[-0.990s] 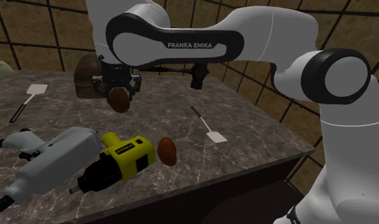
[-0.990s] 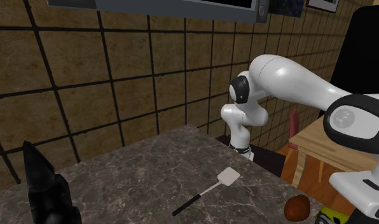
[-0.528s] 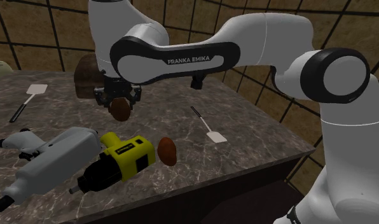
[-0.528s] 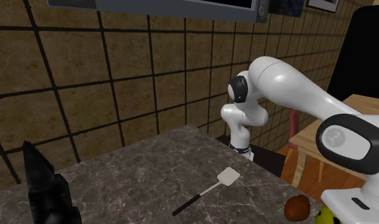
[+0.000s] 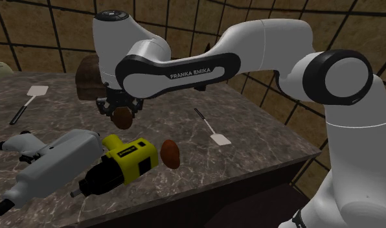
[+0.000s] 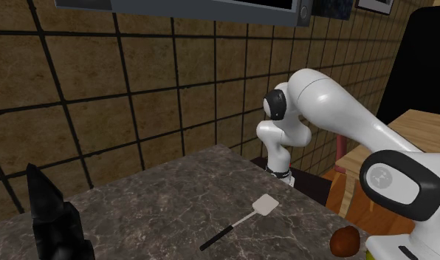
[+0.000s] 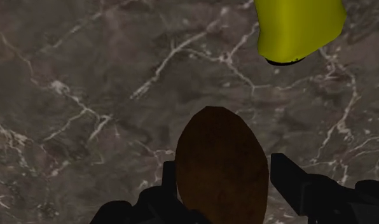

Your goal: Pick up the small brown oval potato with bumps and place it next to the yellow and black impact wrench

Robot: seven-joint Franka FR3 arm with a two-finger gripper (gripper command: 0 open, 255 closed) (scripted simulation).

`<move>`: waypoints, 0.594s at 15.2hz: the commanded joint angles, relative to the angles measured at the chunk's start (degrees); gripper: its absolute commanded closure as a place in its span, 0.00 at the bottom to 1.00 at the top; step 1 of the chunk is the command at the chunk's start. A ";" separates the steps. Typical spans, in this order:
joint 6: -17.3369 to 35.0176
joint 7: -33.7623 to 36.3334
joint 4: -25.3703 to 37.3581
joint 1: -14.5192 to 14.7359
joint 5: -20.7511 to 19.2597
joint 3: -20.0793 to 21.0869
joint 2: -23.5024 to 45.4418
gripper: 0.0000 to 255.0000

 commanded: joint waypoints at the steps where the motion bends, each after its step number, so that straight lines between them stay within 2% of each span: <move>1: 0.48 0.28 -0.74 0.08 -0.06 -0.07 0.67 1.00; 7: 0.45 0.30 -0.71 0.03 -0.13 0.02 0.71 1.00; 8: -0.04 0.28 0.10 0.38 -0.19 0.00 1.04 0.00; 9: -0.18 0.23 0.40 0.46 -0.21 -0.02 1.21 0.00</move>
